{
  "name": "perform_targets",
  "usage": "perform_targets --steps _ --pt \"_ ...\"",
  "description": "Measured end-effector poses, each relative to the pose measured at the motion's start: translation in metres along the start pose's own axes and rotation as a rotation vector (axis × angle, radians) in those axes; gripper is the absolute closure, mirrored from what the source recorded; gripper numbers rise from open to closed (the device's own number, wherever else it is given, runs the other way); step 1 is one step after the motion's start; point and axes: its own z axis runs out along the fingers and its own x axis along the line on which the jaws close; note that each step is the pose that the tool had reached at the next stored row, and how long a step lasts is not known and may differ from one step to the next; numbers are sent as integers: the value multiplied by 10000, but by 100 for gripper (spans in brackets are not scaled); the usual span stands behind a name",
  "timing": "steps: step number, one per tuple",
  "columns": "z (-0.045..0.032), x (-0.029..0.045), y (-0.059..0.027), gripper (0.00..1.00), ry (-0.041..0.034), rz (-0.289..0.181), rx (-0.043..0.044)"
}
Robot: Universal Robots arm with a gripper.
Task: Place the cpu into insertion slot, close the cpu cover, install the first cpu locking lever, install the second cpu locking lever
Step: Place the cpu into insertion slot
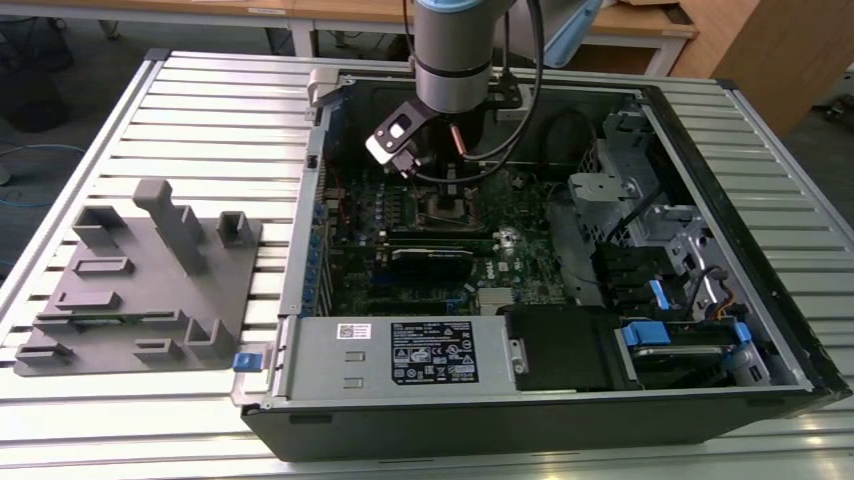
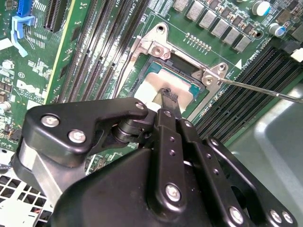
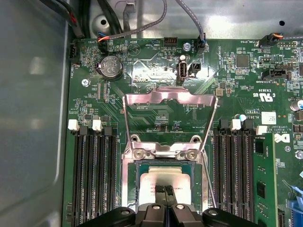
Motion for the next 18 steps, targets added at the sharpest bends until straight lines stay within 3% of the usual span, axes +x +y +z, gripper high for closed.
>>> perform_targets --steps 8,10,18 --pt "-6 2 2 89 13 1 -10" --pt "-29 6 6 89 36 3 -22" --pt "-133 4 13 89 9 1 -7"
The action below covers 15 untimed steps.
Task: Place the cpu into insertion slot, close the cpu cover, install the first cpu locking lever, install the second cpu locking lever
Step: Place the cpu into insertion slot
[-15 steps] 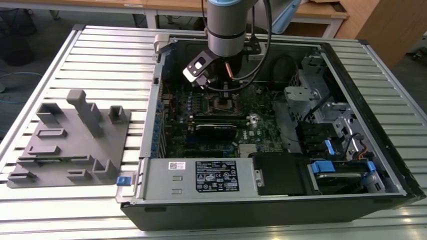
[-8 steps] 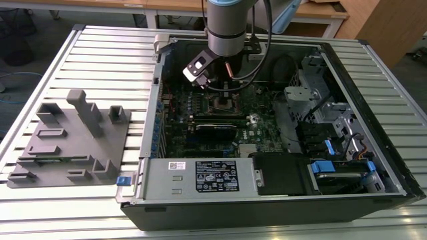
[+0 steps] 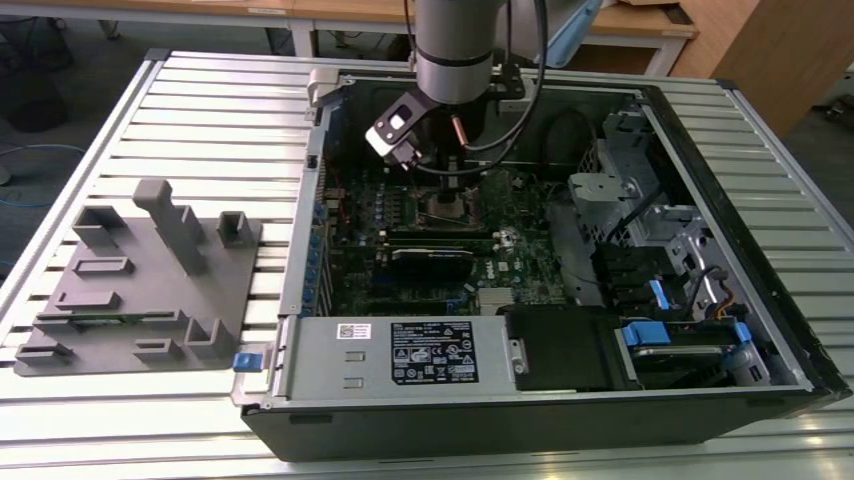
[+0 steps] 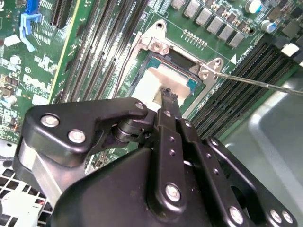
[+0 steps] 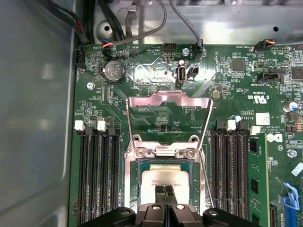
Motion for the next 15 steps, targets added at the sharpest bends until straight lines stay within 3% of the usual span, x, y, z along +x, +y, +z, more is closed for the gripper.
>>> perform_targets --steps 5,6,9,15 --pt "-2 0 0 89 0 -2 15" --pt "0 0 2 89 4 0 115" --pt "3 0 6 89 21 9 566" --pt "6 -1 40 89 22 8 591"
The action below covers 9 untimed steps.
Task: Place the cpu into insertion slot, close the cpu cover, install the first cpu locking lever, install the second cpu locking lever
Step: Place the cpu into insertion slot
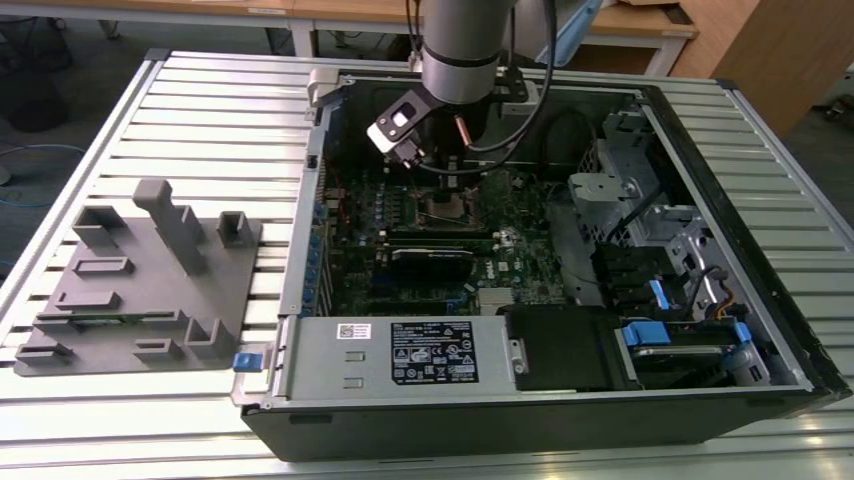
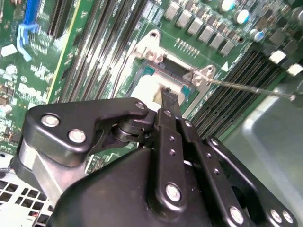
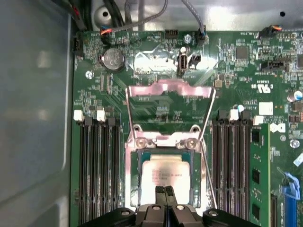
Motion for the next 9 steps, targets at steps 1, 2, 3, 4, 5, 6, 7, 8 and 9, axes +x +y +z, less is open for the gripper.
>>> perform_targets --steps 1,2,3,4,5,6,7,8,9 --pt "0 -1 23 89 -1 1 10" --pt "1 -2 39 89 0 1 18" --pt "0 -2 46 89 0 1 25" --pt "-4 -2 50 89 -2 1 31" --pt "-15 -1 51 89 0 2 32" --pt "-32 -1 52 89 1 3 32" --pt "-53 -1 52 89 2 3 32" --pt "-73 0 53 89 1 2 32" --pt "-85 0 54 89 1 2 33"
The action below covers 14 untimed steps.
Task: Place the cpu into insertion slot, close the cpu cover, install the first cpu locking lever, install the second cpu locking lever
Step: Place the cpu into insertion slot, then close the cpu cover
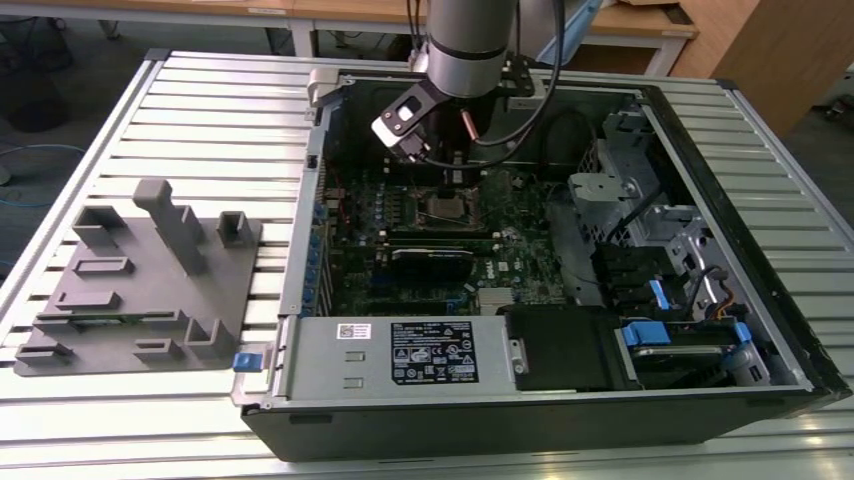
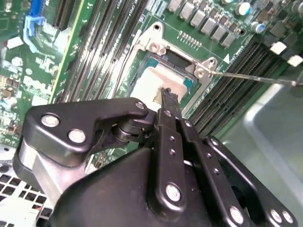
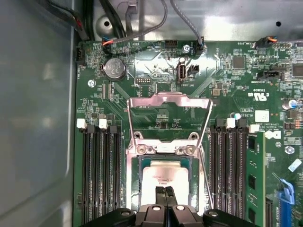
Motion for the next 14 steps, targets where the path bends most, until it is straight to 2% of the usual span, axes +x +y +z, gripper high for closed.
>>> perform_targets --steps 14 --pt "-44 1 1 89 4 0 -3"
